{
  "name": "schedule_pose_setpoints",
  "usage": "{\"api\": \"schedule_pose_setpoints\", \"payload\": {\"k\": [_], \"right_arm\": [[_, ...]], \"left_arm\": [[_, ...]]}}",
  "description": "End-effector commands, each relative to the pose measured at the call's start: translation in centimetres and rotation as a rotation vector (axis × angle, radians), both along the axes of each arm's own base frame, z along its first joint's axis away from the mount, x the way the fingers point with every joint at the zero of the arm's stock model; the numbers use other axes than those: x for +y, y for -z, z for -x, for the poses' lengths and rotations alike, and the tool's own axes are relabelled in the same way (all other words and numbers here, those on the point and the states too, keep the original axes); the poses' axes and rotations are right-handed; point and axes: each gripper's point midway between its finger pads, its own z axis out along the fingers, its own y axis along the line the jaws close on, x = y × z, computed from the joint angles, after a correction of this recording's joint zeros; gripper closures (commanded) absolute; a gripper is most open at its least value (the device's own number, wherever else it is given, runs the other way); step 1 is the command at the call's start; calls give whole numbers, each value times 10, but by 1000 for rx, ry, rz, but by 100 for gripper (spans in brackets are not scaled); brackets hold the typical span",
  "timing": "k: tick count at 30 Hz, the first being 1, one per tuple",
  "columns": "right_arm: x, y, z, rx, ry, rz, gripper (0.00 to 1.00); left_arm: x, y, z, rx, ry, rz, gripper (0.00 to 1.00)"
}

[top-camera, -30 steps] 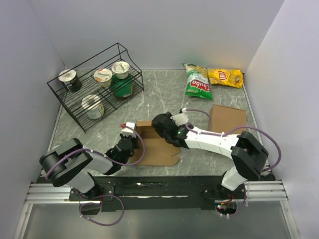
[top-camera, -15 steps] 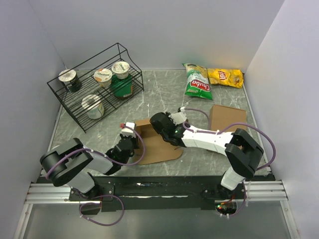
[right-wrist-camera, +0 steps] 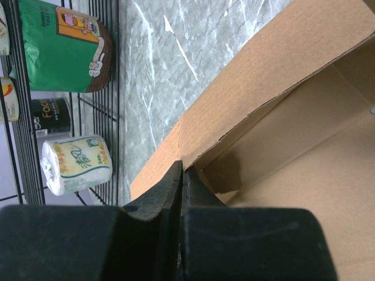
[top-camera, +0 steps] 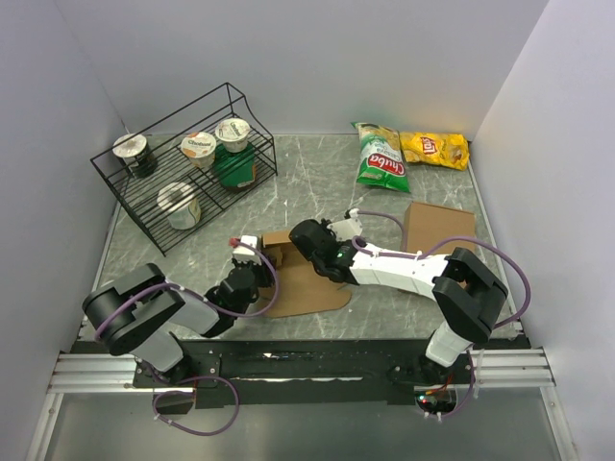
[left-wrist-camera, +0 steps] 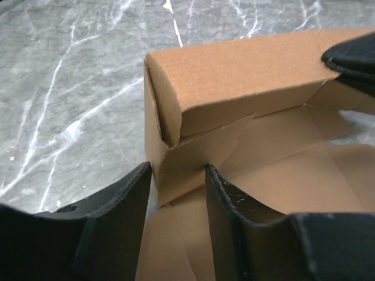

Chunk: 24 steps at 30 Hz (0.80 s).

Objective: Fold the paper box
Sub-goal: Fold the paper box at the center of the board.

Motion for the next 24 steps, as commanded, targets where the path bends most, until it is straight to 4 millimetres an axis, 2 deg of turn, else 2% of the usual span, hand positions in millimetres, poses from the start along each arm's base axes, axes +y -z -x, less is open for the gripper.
{"api": "schedule_pose_setpoints", "payload": {"k": [1,3,10,11,13,14,16,17,19,20,21,22,23,24], "right_arm": [[-31,26,13,48,28,176,100],[-34,28,13,45,39,187,100],[-39,31,14,46,52,202,100],[-40,30,13,43,56,202,100],[-39,30,14,44,53,200,100],[-39,30,14,44,52,201,100],[-40,30,15,45,50,202,100],[-41,29,15,42,50,201,100],[-41,27,15,37,52,199,100],[-41,28,15,35,52,203,100],[-41,28,16,35,49,206,100],[-40,26,15,30,49,206,100],[-40,26,15,30,47,207,100],[-40,27,15,34,46,208,100]], "left_arm": [[-9,-26,-4,-51,31,159,50],[-10,-29,3,-63,80,169,46],[-19,-49,27,-65,235,237,24],[-19,-45,30,-44,248,226,23],[-18,-56,32,-55,278,243,20],[-12,-51,31,-26,266,237,18],[-10,-64,33,-31,303,283,16],[1,-67,27,-22,270,315,15],[6,-73,25,1,272,342,13],[11,-86,12,-3,246,362,14],[13,-78,10,52,238,350,15],[9,-80,9,76,260,361,16],[9,-92,-1,78,253,394,16],[5,-87,-2,116,269,403,17]]}}
